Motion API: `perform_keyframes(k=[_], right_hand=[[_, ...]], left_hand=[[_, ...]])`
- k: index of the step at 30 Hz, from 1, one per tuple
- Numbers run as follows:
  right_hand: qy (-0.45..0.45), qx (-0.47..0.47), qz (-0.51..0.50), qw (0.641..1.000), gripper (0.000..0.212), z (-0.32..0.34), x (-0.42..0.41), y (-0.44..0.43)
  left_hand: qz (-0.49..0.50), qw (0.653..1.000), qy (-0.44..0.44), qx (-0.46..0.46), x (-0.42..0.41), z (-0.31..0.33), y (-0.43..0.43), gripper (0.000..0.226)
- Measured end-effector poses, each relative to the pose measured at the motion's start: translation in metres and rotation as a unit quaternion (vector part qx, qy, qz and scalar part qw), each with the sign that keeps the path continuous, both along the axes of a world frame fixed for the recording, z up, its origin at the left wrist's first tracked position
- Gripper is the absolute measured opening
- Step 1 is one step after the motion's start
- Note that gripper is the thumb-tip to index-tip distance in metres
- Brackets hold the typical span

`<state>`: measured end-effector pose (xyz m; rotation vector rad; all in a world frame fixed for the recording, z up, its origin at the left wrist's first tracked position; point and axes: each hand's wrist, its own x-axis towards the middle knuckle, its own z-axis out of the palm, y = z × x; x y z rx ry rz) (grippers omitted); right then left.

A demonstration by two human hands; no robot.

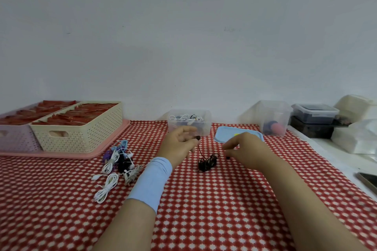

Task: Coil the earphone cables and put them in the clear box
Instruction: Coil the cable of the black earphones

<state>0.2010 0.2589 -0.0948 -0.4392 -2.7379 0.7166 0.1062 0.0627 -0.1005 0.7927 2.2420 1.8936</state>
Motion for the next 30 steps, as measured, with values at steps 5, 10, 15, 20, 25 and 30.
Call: perform_keyframes(k=[5, 10, 15, 20, 25, 30], right_hand=[[-0.083, 0.119, -0.007, 0.989, 0.011, 0.002, -0.002, 0.002], [-0.075, 0.116, -0.005, 0.99, 0.007, -0.003, -0.01, 0.001], [0.009, 0.102, 0.001, 0.995, 0.022, -0.003, -0.015, -0.006], [0.054, 0.007, 0.029, 0.998, 0.015, -0.008, -0.016, -0.011], [0.102, -0.061, 0.053, 0.992, 0.025, -0.007, -0.017, -0.018], [0.084, -0.075, 0.077, 0.991, 0.022, -0.006, -0.017, -0.03]], left_hand=[[0.002, 0.999, 0.007, -0.044, -0.004, 0.0, -0.007, 0.023], [0.007, 0.998, -0.005, -0.062, -0.005, 0.001, -0.011, 0.015], [0.029, 0.993, 0.02, -0.114, -0.011, 0.003, -0.018, 0.012], [0.056, 0.989, 0.044, -0.133, -0.012, 0.008, -0.026, 0.014], [0.062, 0.994, 0.024, -0.087, -0.014, 0.008, -0.029, 0.017], [0.083, 0.984, 0.047, -0.152, -0.016, 0.004, -0.032, 0.015]])
